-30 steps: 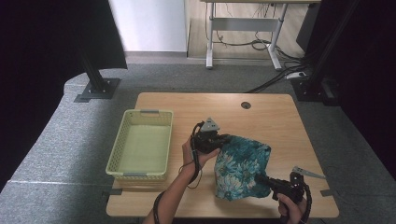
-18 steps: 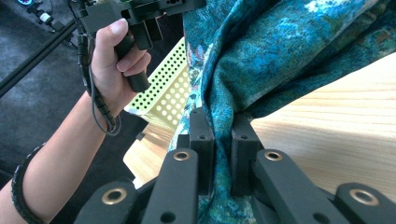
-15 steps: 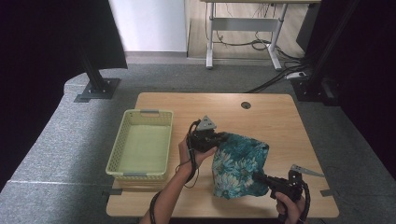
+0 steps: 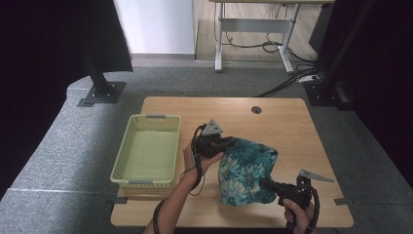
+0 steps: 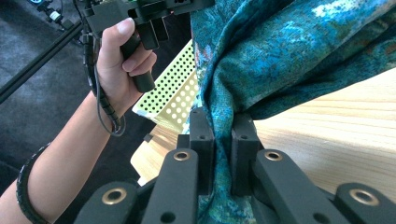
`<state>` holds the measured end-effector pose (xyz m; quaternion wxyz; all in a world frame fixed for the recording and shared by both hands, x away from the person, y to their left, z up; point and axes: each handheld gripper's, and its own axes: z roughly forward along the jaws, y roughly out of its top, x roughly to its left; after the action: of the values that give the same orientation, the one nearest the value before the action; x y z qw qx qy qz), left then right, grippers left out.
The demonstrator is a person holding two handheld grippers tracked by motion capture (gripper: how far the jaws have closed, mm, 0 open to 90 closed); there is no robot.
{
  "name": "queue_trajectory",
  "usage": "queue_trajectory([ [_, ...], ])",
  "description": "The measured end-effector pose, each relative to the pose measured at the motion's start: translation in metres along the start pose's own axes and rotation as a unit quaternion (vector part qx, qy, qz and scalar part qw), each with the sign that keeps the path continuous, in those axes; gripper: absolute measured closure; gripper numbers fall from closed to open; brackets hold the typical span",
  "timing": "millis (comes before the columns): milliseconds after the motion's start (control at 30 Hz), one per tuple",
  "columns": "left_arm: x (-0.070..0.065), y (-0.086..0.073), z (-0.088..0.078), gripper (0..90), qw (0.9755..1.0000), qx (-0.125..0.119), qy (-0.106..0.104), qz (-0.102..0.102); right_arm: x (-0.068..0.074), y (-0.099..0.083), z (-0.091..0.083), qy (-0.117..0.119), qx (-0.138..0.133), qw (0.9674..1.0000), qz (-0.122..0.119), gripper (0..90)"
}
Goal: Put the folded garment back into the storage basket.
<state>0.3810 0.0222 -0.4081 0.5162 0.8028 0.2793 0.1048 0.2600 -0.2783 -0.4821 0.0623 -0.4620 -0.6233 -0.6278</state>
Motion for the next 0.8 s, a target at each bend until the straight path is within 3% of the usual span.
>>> queue_trajectory([
  [800, 0.004, 0.007, -0.022, 82.6, 0.9999, -0.004, 0.014, 0.005, 0.012, 0.011, 0.009, 0.015, -0.001, 0.9999, -0.008, 82.1],
])
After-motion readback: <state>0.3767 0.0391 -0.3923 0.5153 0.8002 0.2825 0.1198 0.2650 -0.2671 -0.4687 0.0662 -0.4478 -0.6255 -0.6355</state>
